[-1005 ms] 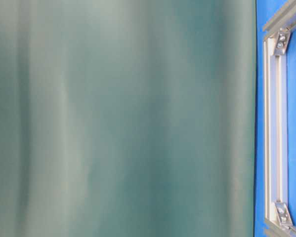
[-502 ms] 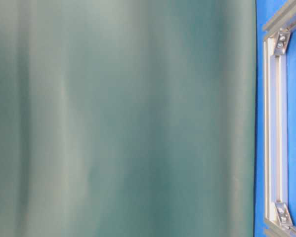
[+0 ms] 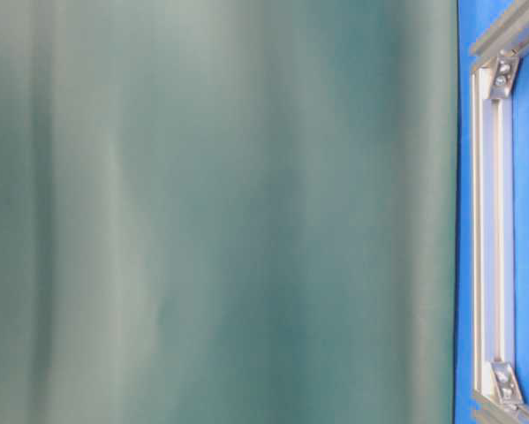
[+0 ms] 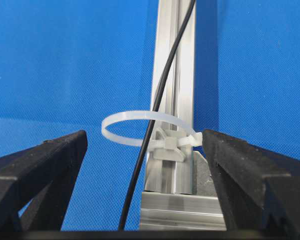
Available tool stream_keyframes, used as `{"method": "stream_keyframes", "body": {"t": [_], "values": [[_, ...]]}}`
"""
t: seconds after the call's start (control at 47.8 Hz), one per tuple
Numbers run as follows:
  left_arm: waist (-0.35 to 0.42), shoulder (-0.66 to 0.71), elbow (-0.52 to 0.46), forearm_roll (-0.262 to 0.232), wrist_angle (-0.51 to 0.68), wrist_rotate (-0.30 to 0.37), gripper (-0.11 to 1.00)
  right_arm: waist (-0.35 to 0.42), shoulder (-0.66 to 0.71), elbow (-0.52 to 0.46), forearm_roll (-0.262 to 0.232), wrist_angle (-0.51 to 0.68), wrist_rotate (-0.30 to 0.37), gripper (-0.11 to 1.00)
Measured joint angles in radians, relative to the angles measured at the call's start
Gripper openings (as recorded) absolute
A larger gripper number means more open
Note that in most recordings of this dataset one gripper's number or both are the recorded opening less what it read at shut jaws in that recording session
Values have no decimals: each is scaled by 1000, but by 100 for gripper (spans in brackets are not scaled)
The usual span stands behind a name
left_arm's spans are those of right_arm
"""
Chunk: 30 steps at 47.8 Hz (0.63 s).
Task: Insert the wire through the string loop located on the right side.
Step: 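Open the left gripper to release the cable on the frame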
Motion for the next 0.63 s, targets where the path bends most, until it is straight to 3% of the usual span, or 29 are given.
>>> {"method": "stream_keyframes", "body": {"t": [0.105, 0.314, 0.628], "values": [[0, 0, 2, 2, 5, 0, 72, 0, 0, 2, 0, 0, 0, 89], [0, -9, -9, 0, 6, 0, 72, -2, -21, -2, 0, 8, 0, 89], [0, -103, -87, 2, 67, 14, 72, -18, -193, -35, 0, 175, -8, 89]]}}
